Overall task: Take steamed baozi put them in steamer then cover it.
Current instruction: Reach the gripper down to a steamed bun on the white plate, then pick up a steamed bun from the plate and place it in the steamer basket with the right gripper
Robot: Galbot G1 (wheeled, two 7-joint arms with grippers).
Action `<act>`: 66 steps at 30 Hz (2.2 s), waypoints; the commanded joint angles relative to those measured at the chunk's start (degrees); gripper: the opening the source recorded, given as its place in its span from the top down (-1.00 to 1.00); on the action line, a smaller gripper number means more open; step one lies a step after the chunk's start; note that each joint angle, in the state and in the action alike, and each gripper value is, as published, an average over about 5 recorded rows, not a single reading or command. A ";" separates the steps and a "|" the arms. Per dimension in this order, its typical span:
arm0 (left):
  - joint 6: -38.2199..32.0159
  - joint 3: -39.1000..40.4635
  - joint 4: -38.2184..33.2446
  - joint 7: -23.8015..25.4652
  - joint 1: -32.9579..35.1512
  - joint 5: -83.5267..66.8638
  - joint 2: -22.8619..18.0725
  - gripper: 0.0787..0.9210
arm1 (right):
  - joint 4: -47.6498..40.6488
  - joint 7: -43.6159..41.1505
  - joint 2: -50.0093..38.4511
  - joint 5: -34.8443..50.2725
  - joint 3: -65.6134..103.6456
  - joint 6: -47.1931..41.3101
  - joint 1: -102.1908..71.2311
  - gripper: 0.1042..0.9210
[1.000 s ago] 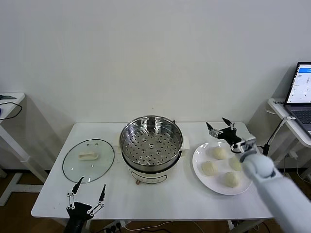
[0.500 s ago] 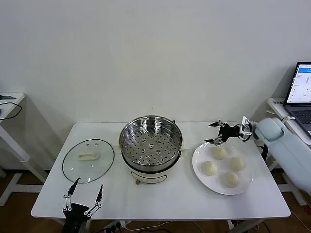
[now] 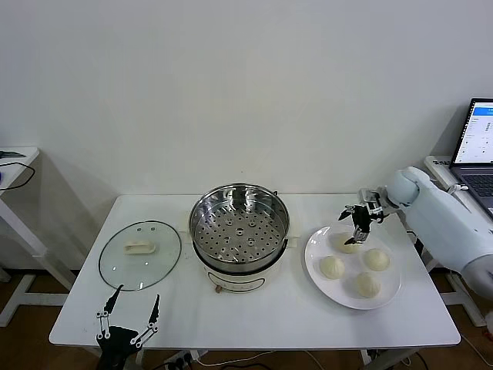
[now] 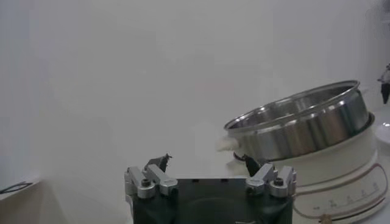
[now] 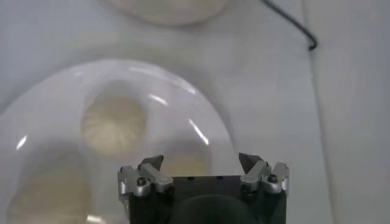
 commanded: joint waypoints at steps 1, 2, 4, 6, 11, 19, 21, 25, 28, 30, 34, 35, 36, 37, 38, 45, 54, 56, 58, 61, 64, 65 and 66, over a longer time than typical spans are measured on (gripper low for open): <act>-0.04 0.09 0.16 -0.05 0.10 0.06 -0.21 -0.77 | -3.86 -2.17 2.87 -6.31 -2.56 1.00 2.50 -0.76; -0.04 0.16 0.16 -0.04 0.15 0.10 -0.26 -0.77 | -4.05 -2.08 3.11 -6.57 -2.47 1.03 2.33 -0.76; -0.08 0.30 0.12 -0.04 0.30 0.22 -0.31 -0.77 | -4.20 -2.22 3.33 -7.26 -2.35 1.16 2.10 -0.76; -0.13 0.42 0.20 -0.03 0.41 0.35 -0.34 -0.77 | -4.15 -2.43 3.31 -7.76 -2.26 1.34 1.94 -0.76; -0.29 0.57 0.90 -0.07 0.27 0.52 -0.35 -0.77 | -4.52 -1.80 3.23 -8.28 -1.59 1.64 1.73 -0.76; -0.37 0.37 0.98 -0.18 0.16 0.47 -0.20 -0.77 | -5.39 -1.22 3.80 -8.49 -1.50 1.75 1.24 -0.75; -0.40 0.30 0.96 -0.19 0.20 0.47 -0.19 -0.77 | -5.49 -1.25 3.82 -8.72 -1.49 1.76 1.10 -0.74; -0.47 0.18 1.02 -0.22 0.23 0.47 -0.21 -0.77 | -5.41 -1.05 3.66 -9.10 -1.44 1.71 0.74 -0.69; -0.53 0.06 1.01 -0.27 0.22 0.45 -0.22 -0.77 | -5.50 -0.54 3.71 -9.21 -1.28 1.68 0.50 -0.65; -0.56 -0.07 0.95 -0.31 0.20 0.41 -0.24 -0.77 | -5.72 0.17 3.87 -9.18 -1.17 1.68 0.40 -0.60; -0.62 -0.38 0.82 -0.44 0.19 0.33 -0.28 -0.77 | -6.00 1.51 4.16 -9.01 -1.00 1.76 0.10 -0.49; -0.64 -0.45 0.79 -0.47 0.19 0.31 -0.29 -0.77 | -5.95 1.66 4.14 -8.95 -0.98 1.81 -0.02 -0.47; -0.67 -0.51 0.78 -0.49 0.19 0.31 -0.31 -0.77 | -5.84 1.79 4.09 -8.89 -0.99 1.86 -0.11 -0.46; -0.70 -0.55 0.76 -0.51 0.19 0.30 -0.34 -0.77 | -5.53 1.89 3.93 -8.70 -1.04 1.90 -0.18 -0.45; -0.73 -0.57 0.75 -0.52 0.19 0.30 -0.36 -0.77 | -5.11 1.95 3.74 -8.45 -1.11 1.93 -0.21 -0.43; -0.67 -0.21 0.21 -0.54 -0.28 -0.45 -0.46 -0.77 | 6.81 0.82 -0.81 -3.58 -3.93 3.01 2.04 -0.41; -0.49 0.58 -0.54 -0.47 -1.09 -1.36 0.15 -0.77 | 24.33 -0.02 -5.94 3.52 -15.20 13.58 20.46 -0.39; -0.53 0.80 -0.22 -0.48 -1.26 -1.40 0.19 -0.77 | 26.61 0.62 -5.35 5.45 -20.12 16.04 25.74 -0.39; -0.58 1.03 0.15 -0.52 -1.39 -1.44 0.22 -0.77 | 28.40 1.46 -3.94 7.65 -24.84 17.74 30.99 -0.39; -0.84 1.31 0.37 -0.38 -1.42 -1.45 0.30 -0.77 | 29.53 1.96 -0.35 9.89 -29.52 21.36 37.04 -0.39; -1.12 1.35 0.21 -0.15 -1.51 -1.63 0.41 -0.77 | 30.27 2.45 3.70 10.23 -32.83 25.13 40.55 -0.40; -1.15 1.31 0.12 -0.11 -1.58 -1.74 0.45 -0.77 | 30.59 2.75 4.88 10.08 -33.72 26.11 41.07 -0.40; -1.18 1.27 0.01 -0.08 -1.65 -1.83 0.50 -0.77 | 30.94 3.03 6.15 9.74 -34.52 27.17 41.41 -0.40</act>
